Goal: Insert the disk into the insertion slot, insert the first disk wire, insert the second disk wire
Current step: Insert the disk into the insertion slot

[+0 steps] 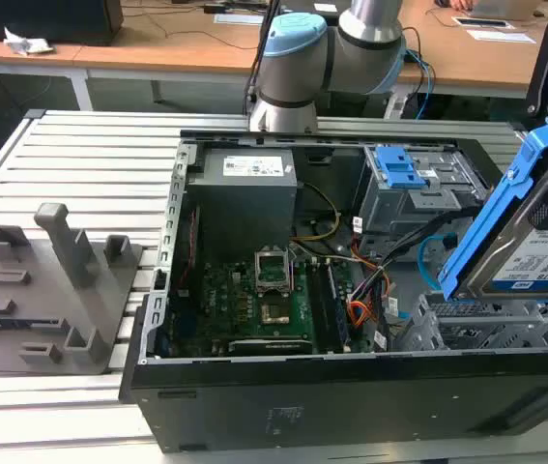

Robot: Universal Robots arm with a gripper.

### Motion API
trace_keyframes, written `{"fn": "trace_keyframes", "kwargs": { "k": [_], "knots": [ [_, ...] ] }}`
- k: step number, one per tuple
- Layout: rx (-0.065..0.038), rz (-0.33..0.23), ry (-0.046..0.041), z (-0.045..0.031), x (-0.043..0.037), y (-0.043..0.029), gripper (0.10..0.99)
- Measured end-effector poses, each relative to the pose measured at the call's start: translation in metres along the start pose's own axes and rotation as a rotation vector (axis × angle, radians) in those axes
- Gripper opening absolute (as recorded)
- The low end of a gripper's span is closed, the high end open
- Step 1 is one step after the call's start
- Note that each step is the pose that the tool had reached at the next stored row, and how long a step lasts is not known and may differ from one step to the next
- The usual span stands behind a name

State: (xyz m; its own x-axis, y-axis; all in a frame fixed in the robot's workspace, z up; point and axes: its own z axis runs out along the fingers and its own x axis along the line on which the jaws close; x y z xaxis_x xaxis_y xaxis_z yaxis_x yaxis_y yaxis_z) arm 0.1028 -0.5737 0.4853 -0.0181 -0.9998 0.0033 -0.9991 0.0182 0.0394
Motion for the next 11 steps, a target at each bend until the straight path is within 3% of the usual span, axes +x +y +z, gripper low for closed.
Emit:
{"fn": "trace_keyframes", "kwargs": {
  "k": [11],
  "knots": [
    [0.000, 0.000, 0.0001, 0.0086, -0.0001, -0.0003, 0.365]
  ]
}}
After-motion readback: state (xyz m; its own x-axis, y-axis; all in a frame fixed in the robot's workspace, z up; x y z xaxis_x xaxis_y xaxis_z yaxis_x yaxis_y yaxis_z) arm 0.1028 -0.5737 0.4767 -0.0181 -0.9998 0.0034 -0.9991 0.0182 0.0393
